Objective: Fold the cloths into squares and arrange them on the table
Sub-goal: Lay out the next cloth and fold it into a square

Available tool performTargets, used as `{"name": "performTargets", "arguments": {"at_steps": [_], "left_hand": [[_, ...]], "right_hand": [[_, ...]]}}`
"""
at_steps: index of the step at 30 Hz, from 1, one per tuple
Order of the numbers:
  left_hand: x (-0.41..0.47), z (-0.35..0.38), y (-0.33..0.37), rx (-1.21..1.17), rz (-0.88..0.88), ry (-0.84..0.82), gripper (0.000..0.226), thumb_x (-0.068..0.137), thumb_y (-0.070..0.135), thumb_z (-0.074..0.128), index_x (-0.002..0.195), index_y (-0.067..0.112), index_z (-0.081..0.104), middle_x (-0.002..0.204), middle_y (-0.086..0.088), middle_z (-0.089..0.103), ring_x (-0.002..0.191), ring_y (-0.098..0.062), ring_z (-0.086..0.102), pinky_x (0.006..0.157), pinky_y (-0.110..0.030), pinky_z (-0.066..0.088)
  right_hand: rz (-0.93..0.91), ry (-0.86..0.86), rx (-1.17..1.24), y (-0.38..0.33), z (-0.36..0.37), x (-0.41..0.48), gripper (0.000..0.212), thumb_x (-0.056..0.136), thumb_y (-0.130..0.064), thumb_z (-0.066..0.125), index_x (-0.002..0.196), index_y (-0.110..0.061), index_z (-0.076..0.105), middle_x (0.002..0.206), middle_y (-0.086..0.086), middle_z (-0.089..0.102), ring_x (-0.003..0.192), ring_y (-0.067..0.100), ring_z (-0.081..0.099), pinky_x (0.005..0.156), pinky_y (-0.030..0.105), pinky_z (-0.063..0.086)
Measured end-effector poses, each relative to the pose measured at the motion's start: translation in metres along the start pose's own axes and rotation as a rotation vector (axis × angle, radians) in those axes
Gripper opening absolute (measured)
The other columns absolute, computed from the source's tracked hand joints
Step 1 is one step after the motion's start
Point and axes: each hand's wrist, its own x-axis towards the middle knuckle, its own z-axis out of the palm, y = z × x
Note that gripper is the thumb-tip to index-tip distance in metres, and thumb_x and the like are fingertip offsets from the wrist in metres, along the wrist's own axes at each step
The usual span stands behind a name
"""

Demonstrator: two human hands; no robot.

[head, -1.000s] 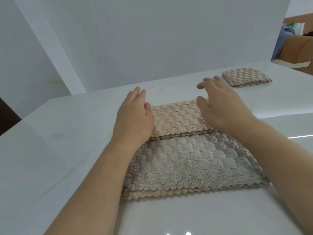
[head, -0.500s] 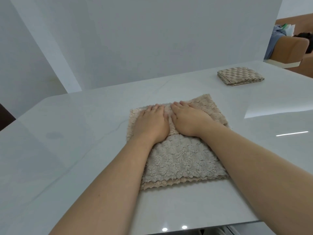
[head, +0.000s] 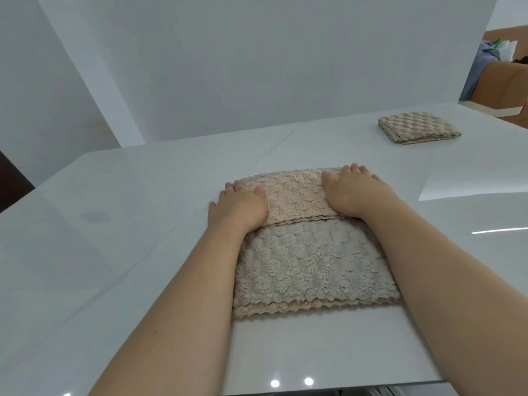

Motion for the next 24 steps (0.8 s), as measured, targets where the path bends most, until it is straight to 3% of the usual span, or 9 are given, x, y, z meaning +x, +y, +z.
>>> {"name": "performTargets", "arguments": {"at_steps": [6, 10, 15, 19, 24], "left_hand": [[0.001, -0.001, -0.003, 0.032, -0.039, 0.008, 0.073, 0.103, 0.057, 0.014, 0.163, 0.015, 0.008, 0.171, -0.003, 0.005, 0.157, -0.026, 0.009, 0.124, -0.057, 0.007], [0.005, -0.004, -0.006, 0.060, -0.122, 0.014, 0.076, 0.100, 0.061, 0.012, 0.162, 0.016, 0.018, 0.169, 0.000, 0.017, 0.156, -0.030, 0.011, 0.122, -0.060, 0.008], [0.005, -0.006, -0.010, 0.005, -0.129, 0.072, 0.064, 0.105, 0.049, 0.013, 0.155, 0.018, 0.037, 0.161, -0.004, 0.036, 0.152, -0.033, 0.021, 0.121, -0.058, 0.012], [0.003, -0.007, -0.013, -0.039, -0.125, 0.165, 0.057, 0.106, 0.042, 0.021, 0.138, 0.013, 0.057, 0.148, -0.011, 0.052, 0.140, -0.034, 0.040, 0.117, -0.053, 0.027], [0.003, -0.009, -0.012, -0.056, -0.148, 0.164, 0.060, 0.104, 0.051, 0.030, 0.140, 0.009, 0.054, 0.145, -0.013, 0.051, 0.136, -0.035, 0.043, 0.114, -0.050, 0.032]], "right_hand": [[0.102, -0.014, 0.042, 0.011, -0.004, 0.003, 0.088, 0.098, -0.067, 0.011, 0.161, -0.005, 0.010, 0.170, 0.012, 0.007, 0.156, 0.029, 0.005, 0.125, 0.049, 0.008], [0.172, 0.003, 0.049, 0.017, -0.007, 0.005, 0.089, 0.094, -0.069, 0.008, 0.158, -0.010, 0.026, 0.166, 0.013, 0.023, 0.155, 0.032, 0.010, 0.123, 0.056, 0.012], [0.208, 0.032, 0.093, 0.017, -0.011, 0.003, 0.080, 0.096, -0.059, 0.006, 0.153, -0.014, 0.037, 0.161, 0.011, 0.035, 0.155, 0.034, 0.011, 0.119, 0.058, 0.017], [0.268, 0.121, 0.107, 0.019, -0.013, -0.002, 0.068, 0.102, -0.050, 0.014, 0.143, -0.008, 0.049, 0.147, 0.019, 0.049, 0.144, 0.038, 0.032, 0.113, 0.054, 0.029], [0.264, 0.159, 0.140, 0.021, -0.013, -0.006, 0.054, 0.098, -0.039, 0.026, 0.133, -0.011, 0.055, 0.135, 0.016, 0.057, 0.127, 0.038, 0.049, 0.107, 0.050, 0.037]]}}
